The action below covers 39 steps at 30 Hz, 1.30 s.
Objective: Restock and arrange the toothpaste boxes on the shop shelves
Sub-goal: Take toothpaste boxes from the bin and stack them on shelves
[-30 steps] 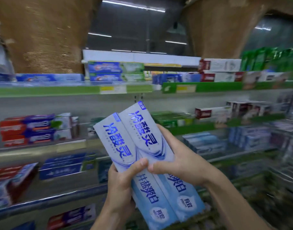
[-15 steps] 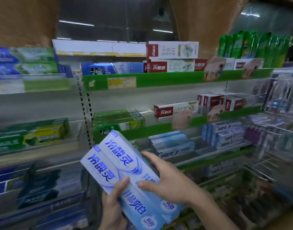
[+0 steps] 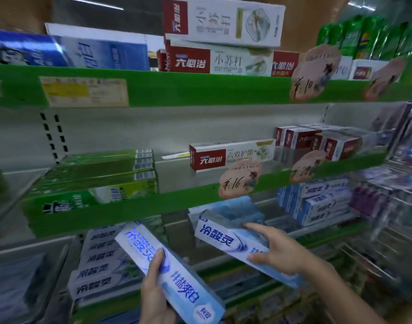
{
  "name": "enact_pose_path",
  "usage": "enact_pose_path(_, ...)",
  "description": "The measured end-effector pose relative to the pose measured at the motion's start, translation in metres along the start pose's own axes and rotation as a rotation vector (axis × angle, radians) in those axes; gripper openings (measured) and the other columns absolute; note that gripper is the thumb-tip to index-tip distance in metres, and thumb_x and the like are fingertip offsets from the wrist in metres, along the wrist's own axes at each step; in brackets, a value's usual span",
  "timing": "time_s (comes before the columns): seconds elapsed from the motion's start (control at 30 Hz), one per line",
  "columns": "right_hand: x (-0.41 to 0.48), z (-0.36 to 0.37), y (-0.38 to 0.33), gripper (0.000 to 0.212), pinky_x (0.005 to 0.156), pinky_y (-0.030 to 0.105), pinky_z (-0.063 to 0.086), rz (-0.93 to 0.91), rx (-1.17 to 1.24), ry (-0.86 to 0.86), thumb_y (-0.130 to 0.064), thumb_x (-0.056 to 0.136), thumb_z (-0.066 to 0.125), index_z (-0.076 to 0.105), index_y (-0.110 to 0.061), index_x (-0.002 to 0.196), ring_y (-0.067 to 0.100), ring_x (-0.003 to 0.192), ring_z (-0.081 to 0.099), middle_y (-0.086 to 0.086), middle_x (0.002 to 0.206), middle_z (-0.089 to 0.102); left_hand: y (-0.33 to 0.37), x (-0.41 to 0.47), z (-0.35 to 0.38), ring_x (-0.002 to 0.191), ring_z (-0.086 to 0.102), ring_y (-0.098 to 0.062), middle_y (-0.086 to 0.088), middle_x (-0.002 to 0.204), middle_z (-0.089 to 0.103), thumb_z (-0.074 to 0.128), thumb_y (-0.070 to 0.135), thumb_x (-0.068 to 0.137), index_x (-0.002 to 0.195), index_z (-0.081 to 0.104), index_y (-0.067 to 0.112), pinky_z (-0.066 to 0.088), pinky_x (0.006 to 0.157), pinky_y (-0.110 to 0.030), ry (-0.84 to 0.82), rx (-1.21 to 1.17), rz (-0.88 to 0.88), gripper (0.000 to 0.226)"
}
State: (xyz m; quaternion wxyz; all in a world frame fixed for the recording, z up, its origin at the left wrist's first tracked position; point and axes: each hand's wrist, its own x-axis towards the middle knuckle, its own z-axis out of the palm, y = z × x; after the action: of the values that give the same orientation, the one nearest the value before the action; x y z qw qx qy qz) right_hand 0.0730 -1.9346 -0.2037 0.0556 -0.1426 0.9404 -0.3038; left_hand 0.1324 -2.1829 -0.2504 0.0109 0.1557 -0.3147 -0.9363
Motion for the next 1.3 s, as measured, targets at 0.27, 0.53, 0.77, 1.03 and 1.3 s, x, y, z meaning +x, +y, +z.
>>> enact_pose_path(0.27,0.068,-0.018,0.060,0.071,0.093,0.028,0.043,-0.107,-0.349,-0.154,-0.046,0.076,0.069,0.028,-0.053,0.134,0.015,0.121,0.049,-0.010,0.141,0.045,-0.036,0.021,0.046,0.047,0.064,-0.026,-0.013,0.058,0.064,0.047,0.056,0.086,0.079,0.064,0.012,0.044,0.068,-0.040,0.126,-0.173,0.055,0.048)
enact_pose_path(0.53,0.104,0.007,0.077,0.062,0.105,0.027,0.034,-0.486,-0.477,-0.081,-0.040,0.081,0.069,0.042,-0.041,0.137,0.017,0.127,0.041,-0.008,0.137,0.041,-0.077,0.025,0.079,0.062,0.062,-0.028,-0.010,0.062,0.064,0.047,0.054,0.089,0.093,0.062,0.016,0.044,0.069,-0.039,0.397,-0.331,0.309,0.041)
enact_pose_path(0.77,0.113,0.007,0.082,0.049,0.098,0.033,0.042,-0.580,-0.464,0.053,-0.049,0.068,0.075,0.062,-0.040,0.115,0.014,0.119,0.047,-0.012,0.122,0.049,-0.087,0.026,0.093,0.071,0.055,-0.030,-0.013,0.072,0.059,0.045,0.036,0.087,0.089,0.059,0.016,0.042,0.071,-0.037,0.402,-0.379,0.384,0.024)
enact_pose_path(1.03,0.086,-0.026,0.054,0.042,0.081,0.018,0.043,-0.432,0.283,-0.134,-0.055,0.077,0.066,0.050,-0.047,0.115,0.000,0.103,0.056,-0.017,0.112,0.058,-0.088,0.037,0.121,0.070,0.054,-0.035,-0.015,0.055,0.064,0.030,0.009,0.056,0.078,0.055,0.006,0.042,0.072,-0.040,0.283,-0.386,0.308,0.033)
enact_pose_path(1.3,0.085,-0.056,0.066,0.045,0.095,0.010,0.042,-0.384,0.195,-0.190,-0.033,0.080,0.074,0.051,-0.053,0.114,-0.002,0.116,0.050,-0.024,0.128,0.048,-0.067,0.057,0.100,0.073,0.051,-0.024,-0.018,0.083,0.053,0.041,-0.006,0.072,0.080,0.052,0.002,0.043,0.077,-0.038,0.269,-0.111,0.361,0.015)
